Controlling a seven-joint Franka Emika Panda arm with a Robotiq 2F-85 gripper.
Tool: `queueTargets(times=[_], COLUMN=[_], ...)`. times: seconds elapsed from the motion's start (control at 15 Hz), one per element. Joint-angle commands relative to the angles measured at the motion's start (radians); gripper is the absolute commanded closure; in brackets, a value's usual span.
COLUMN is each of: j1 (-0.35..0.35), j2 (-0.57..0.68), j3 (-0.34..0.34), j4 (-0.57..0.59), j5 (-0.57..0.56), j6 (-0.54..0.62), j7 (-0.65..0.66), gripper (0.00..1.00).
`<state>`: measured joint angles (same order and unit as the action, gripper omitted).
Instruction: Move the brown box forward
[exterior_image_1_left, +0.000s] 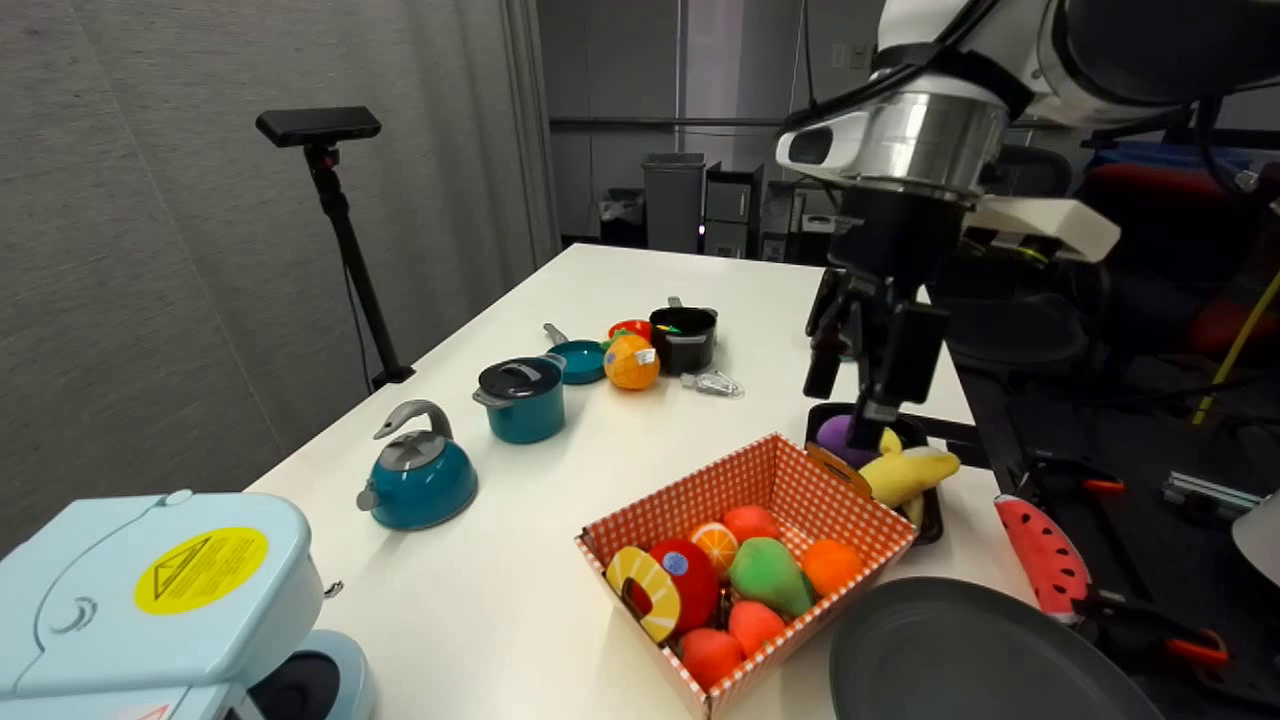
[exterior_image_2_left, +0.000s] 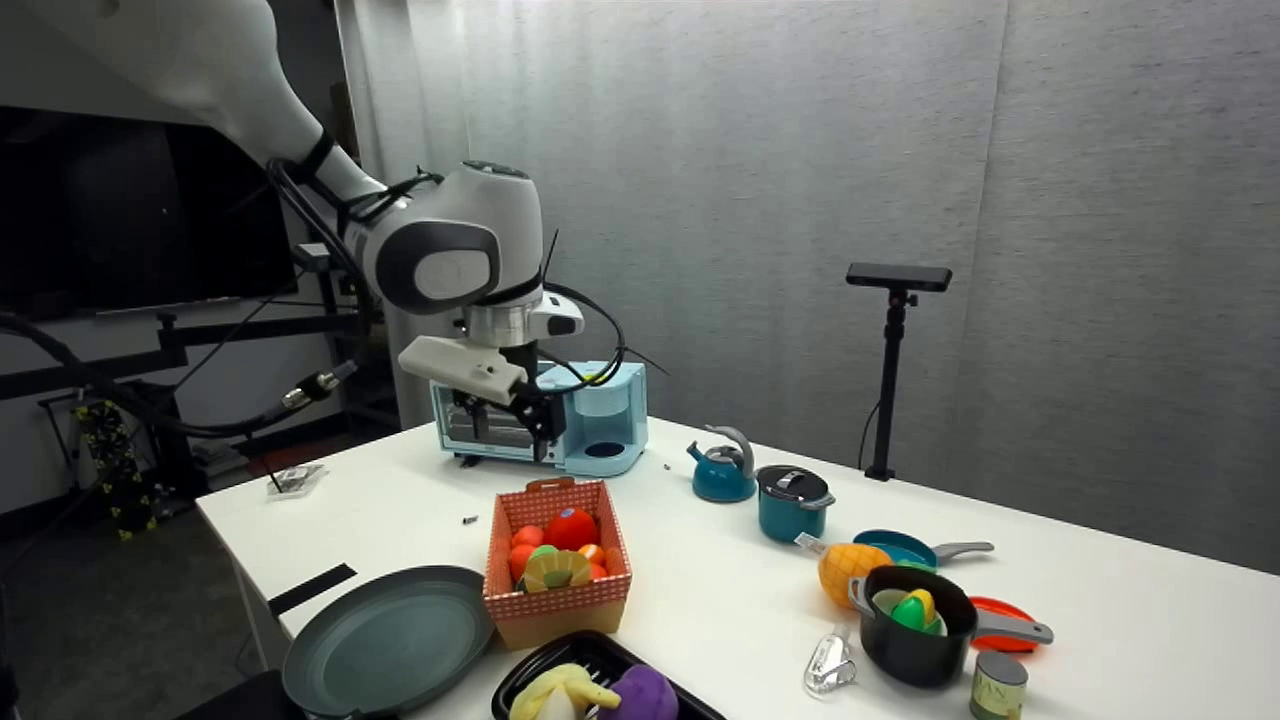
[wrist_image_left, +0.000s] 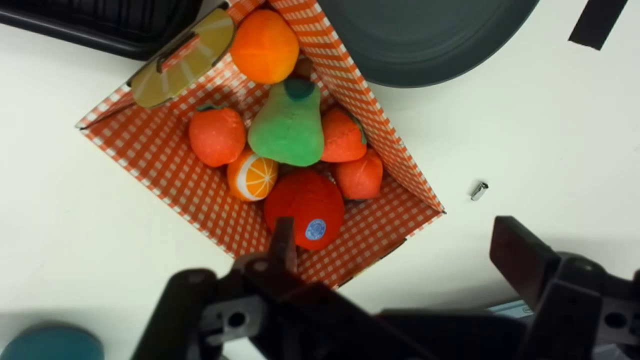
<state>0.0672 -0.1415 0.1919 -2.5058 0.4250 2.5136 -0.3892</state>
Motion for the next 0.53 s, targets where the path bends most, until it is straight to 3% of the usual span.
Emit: queueTargets(times=[0.0,0.47], j1=[0.046,0.051], j2=[-0.022,-0.047], j3=[-0.055,-0.065], j4=[0.0,-0.005], j5=[-0.02,-0.024], j6=[-0.021,-0.039], j7=[0.01,0.011], gripper=[0.0,0.0])
